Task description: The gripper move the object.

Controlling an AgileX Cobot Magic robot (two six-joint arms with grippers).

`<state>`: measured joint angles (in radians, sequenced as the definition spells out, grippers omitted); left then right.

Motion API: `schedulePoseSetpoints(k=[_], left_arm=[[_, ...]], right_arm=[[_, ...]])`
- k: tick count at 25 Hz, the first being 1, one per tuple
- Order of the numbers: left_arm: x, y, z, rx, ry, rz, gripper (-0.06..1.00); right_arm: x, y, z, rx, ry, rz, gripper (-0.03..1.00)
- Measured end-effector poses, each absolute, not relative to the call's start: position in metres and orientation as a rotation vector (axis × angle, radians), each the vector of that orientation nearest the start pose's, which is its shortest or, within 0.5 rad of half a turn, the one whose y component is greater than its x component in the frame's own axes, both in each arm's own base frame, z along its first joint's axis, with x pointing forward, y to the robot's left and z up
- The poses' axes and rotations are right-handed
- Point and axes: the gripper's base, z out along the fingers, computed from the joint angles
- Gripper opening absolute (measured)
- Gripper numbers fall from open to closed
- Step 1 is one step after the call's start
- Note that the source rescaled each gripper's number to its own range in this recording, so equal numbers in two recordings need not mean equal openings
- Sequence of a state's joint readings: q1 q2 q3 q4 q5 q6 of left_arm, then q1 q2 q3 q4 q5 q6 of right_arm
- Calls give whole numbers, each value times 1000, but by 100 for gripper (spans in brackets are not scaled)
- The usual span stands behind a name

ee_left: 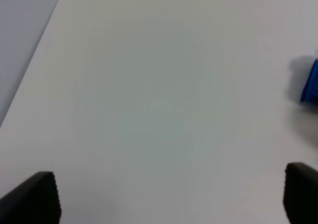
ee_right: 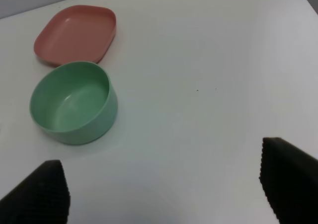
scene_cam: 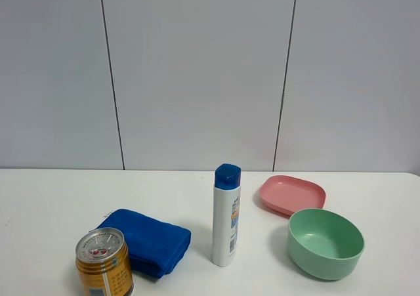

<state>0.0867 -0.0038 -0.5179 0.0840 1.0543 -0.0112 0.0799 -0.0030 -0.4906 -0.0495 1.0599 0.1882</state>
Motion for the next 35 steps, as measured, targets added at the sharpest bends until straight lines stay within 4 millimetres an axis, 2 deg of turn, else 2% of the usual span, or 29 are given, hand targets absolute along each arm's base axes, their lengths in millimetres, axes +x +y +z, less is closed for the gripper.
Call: schedulePoseSetpoints(k=[35], left_arm=[[-6,5,279,-83,2027,141,100]], right_arm=[[-4,-4,275,113,2047,108,100]])
